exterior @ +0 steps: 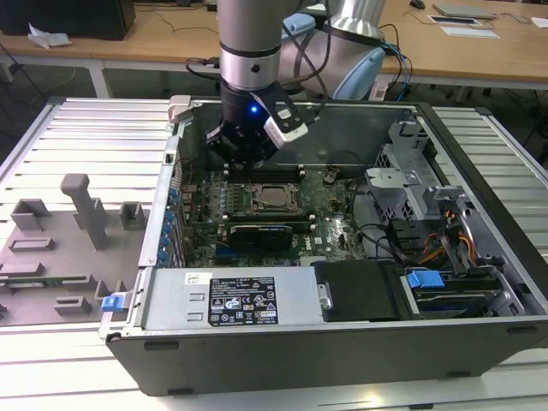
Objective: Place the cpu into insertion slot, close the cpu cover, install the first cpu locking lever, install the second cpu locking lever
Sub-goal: 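Install the first cpu locking lever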
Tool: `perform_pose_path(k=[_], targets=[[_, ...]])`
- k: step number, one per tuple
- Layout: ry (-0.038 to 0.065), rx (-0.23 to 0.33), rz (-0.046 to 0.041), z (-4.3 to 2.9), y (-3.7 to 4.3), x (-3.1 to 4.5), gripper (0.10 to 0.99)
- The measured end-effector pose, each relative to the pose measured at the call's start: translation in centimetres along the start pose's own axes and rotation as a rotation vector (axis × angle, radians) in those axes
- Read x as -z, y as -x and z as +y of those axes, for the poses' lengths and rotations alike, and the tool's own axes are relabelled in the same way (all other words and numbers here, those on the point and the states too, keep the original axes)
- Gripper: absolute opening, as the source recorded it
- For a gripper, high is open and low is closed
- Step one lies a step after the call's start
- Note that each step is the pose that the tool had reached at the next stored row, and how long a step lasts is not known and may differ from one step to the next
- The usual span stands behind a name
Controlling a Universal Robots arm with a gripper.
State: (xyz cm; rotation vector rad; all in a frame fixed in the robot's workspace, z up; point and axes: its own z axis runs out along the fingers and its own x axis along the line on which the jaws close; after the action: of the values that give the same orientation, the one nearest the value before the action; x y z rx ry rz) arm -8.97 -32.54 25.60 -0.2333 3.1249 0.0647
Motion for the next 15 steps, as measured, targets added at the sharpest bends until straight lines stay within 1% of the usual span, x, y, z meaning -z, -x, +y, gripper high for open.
perform_pose_path(k=[2, 4, 5, 7, 8, 9, 10, 11, 12, 13, 14, 15], targets=[[0.004, 0.0, -0.003, 0.08, -0.55, 0.0, 0.106], [0.013, 0.0, -0.008, 0.17, -1.11, 0.0, 0.106], [0.028, 0.0, -0.0147, 0.22, -1.46, 0.0, 0.106], [0.058, 0.0, -0.0256, 0.26, -1.76, 0.01, 0.106], [0.081, 0.0, -0.0339, 0.29, -1.92, 0.01, 0.106], [0.108, 0.0, -0.0438, 0.32, -2.09, 0.0, 0.106], [0.128, 0.001, -0.0507, 0.33, -2.21, 0.01, 0.106], [0.154, 0.001, -0.0588, 0.35, -2.32, 0.01, 0.106], [0.162, 0.0, -0.0605, 0.35, -2.33, 0.01, 0.106], [0.167, 0.0, -0.0614, 0.35, -2.34, 0.0, 0.106], [0.17, 0.0, -0.0619, 0.36, -2.34, 0.0, 0.106], [0.17, 0.0, -0.062, 0.36, -2.33, -0.01, 0.106]])
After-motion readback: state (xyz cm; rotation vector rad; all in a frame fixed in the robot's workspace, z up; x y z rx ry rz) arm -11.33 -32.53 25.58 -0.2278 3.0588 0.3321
